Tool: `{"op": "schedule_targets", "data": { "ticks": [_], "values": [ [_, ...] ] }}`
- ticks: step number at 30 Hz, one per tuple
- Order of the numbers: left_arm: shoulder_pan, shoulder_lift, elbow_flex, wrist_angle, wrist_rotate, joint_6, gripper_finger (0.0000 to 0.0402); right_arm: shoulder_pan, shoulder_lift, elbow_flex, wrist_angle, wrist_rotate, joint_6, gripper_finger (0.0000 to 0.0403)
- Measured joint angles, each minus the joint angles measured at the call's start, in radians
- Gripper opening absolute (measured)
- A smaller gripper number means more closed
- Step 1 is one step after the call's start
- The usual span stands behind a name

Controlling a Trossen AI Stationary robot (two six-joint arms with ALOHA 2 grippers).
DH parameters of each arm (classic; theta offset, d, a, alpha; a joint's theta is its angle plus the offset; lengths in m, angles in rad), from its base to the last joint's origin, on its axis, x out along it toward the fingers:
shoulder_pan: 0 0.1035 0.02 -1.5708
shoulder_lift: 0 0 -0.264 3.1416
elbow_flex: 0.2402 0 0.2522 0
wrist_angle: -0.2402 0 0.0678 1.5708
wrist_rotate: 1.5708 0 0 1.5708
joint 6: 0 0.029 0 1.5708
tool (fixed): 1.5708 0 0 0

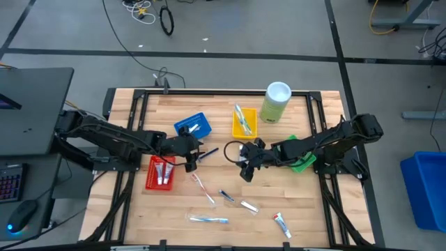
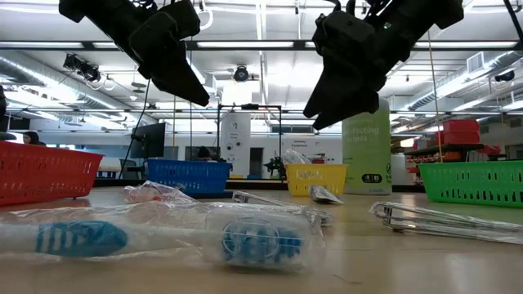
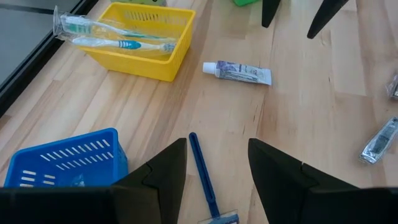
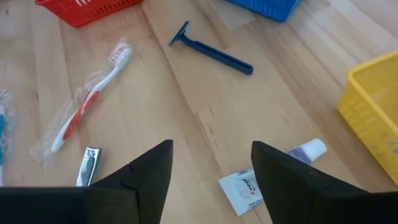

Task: Pick & Place Travel size toiletries
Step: Put the blue razor into the green basket

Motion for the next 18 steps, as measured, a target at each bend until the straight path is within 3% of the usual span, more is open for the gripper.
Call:
{"op": "schedule_targets", "data": {
  "ticks": [18],
  "values": [
    [0.0,0.0,0.0,0.0,0.051,-0.083,0.0181,0.0,0.0,0.0,0.0,0.001,-0.01,0.0193]
  ]
}}
